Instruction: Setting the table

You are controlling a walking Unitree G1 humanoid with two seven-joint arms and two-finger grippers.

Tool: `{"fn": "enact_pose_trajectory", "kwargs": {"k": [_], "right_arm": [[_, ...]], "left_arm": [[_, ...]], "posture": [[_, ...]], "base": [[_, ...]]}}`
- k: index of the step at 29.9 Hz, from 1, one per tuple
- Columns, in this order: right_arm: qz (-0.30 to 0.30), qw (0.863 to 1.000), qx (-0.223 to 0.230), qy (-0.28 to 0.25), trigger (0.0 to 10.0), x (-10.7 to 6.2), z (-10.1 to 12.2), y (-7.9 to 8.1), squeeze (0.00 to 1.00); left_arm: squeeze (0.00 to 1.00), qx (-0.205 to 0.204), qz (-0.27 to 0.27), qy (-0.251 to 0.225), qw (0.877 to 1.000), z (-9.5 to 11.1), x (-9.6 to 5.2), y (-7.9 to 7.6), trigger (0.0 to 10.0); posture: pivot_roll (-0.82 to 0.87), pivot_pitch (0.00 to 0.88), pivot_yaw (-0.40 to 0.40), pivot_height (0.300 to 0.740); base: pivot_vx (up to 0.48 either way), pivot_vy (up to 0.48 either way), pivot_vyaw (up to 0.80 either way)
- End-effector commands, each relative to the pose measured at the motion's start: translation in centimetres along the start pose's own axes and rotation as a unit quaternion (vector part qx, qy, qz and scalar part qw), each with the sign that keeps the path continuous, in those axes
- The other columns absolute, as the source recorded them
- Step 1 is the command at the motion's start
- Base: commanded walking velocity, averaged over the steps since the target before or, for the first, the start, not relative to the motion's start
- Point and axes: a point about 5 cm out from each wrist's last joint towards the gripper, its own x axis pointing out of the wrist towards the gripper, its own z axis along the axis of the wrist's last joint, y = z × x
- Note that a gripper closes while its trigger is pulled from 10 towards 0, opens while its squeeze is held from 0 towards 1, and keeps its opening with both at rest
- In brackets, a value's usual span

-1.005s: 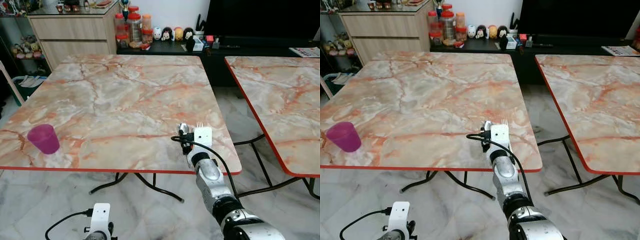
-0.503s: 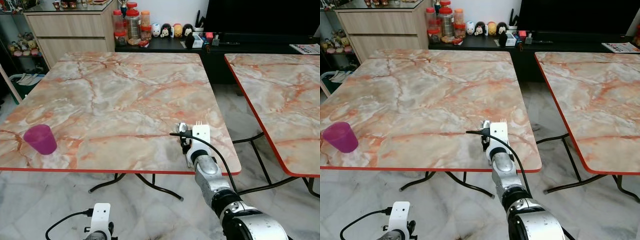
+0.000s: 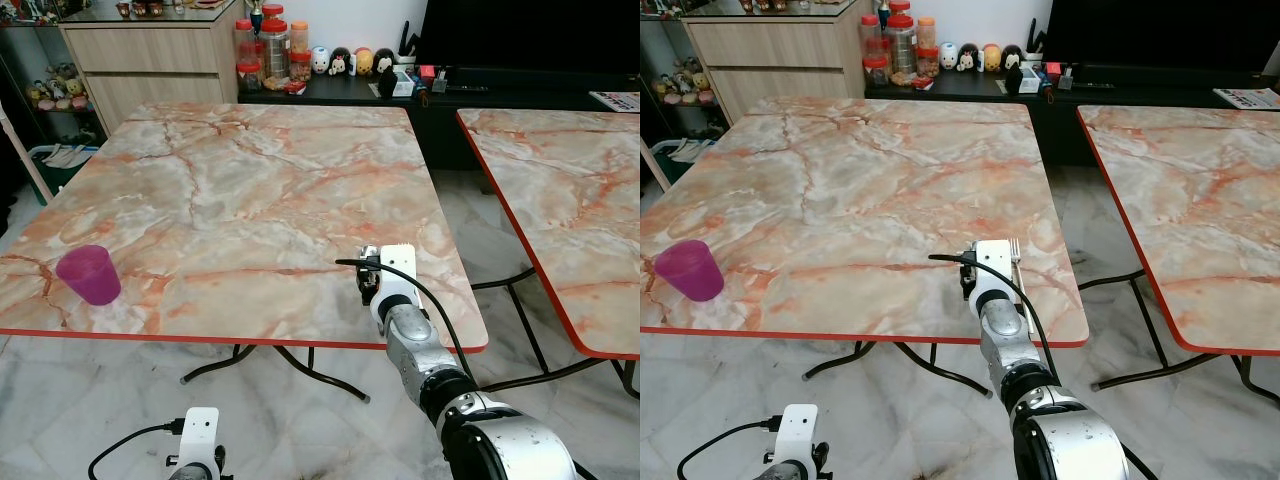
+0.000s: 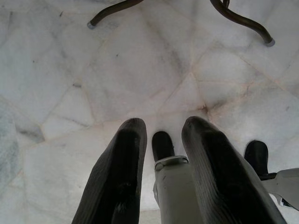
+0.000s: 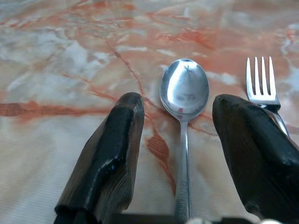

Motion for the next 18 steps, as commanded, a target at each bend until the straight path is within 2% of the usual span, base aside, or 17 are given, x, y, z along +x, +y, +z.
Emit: {"fn": "enact_pose_trajectory", "kwargs": {"k": [1, 8, 18], "right_arm": [[-0.010, 1.000, -0.001, 0.003, 10.0, 0.30, 0.68, -0.25, 0.00], [-0.025, 0.999, 0.006, 0.023, 10.0, 0.40, 0.55, -0.93, 0.00], [-0.020, 0.999, 0.004, 0.042, 10.0, 0.34, 0.02, -0.95, 0.00]], "left_arm": [[0.00, 0.003, -0.002, 0.012, 1.000, -0.53, -0.09, -0.15, 10.0], [0.00, 0.005, -0.001, 0.014, 1.000, -0.68, -0.12, -0.12, 10.0], [0.00, 0.007, 0.000, 0.016, 1.000, -0.83, -0.16, -0.11, 10.0]], "posture": [[-0.07, 0.000, -0.021, 0.740], [-0.07, 0.000, -0.020, 0.740], [-0.07, 0.000, -0.020, 0.740]], "base": [[0.000, 0.000, 0.00], [0.000, 0.000, 0.00], [0.000, 0.000, 0.00]]}}
